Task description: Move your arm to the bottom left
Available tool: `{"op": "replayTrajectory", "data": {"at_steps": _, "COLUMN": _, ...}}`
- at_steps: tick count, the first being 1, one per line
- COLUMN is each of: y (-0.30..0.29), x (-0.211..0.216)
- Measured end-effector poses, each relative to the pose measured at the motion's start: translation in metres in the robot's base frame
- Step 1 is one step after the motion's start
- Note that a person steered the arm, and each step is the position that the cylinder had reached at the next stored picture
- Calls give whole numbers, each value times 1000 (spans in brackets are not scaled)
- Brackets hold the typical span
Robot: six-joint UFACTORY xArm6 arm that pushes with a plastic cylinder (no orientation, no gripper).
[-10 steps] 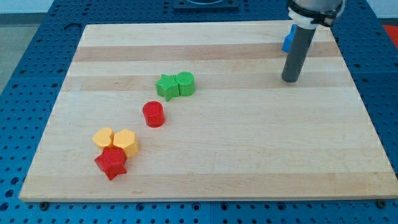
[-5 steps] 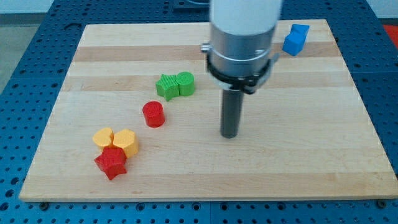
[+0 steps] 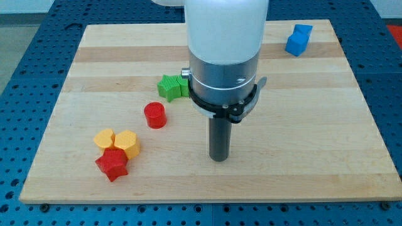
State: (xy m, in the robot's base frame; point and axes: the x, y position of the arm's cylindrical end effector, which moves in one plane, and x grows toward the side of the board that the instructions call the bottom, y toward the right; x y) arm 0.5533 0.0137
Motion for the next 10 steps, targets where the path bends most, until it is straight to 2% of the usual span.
{"op": "replayTrajectory", "data": {"at_steps": 1, "y": 1, "x": 29}}
{"op": "replayTrajectory", "data": {"at_steps": 2, "y": -25, "x": 60}}
{"op": "replayTrajectory", "data": {"at_steps": 5, "y": -186, "x": 65}}
{"op": "replayTrajectory", "data": {"at_steps": 10, "y": -254, "x": 65}}
